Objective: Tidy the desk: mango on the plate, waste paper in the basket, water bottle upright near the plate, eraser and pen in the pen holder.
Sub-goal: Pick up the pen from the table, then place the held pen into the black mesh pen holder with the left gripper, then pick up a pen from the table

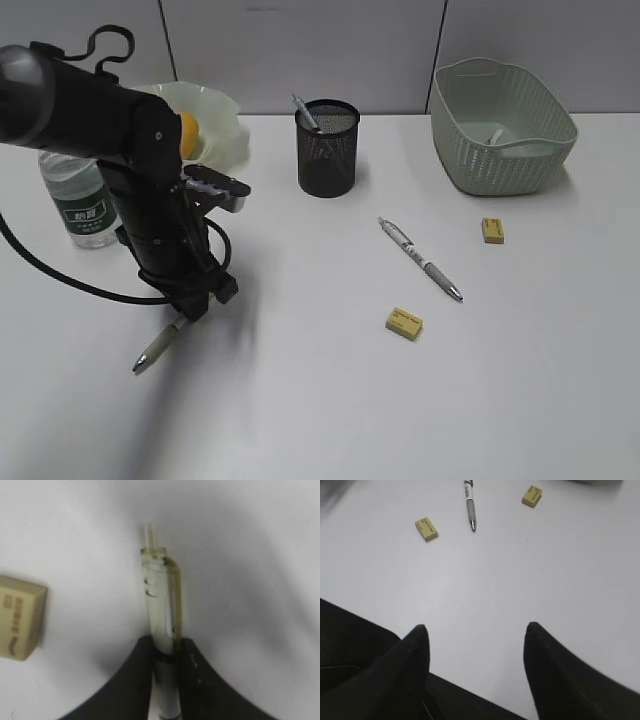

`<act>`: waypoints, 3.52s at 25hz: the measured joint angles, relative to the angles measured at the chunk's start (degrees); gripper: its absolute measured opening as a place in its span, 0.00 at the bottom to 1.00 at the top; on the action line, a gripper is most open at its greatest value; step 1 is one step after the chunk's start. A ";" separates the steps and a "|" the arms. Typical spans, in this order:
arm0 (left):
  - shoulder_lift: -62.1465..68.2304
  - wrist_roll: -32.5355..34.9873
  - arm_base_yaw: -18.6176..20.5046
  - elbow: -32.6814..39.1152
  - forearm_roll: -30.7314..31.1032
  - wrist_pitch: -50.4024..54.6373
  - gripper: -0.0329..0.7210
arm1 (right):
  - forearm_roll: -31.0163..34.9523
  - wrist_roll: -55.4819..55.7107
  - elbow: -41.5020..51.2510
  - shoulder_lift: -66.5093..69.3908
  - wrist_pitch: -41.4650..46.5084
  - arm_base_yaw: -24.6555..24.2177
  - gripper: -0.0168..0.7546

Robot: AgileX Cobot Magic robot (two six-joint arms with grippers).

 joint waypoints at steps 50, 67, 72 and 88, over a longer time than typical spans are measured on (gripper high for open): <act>12.60 0.00 -0.86 -33.74 -17.64 -41.45 0.20 | -0.82 0.00 0.55 0.05 -1.40 0.00 0.64; 13.91 0.00 -2.03 -33.74 -17.38 -41.04 0.58 | -0.88 0.00 0.55 0.05 -1.47 0.00 0.64; 10.37 0.00 -2.03 -33.69 -16.87 -40.22 0.65 | -0.90 0.00 0.59 0.05 -1.47 0.00 0.64; -3.79 0.00 -2.03 -33.69 -3.87 12.11 0.62 | -0.90 0.05 0.59 0.05 -1.48 0.00 0.64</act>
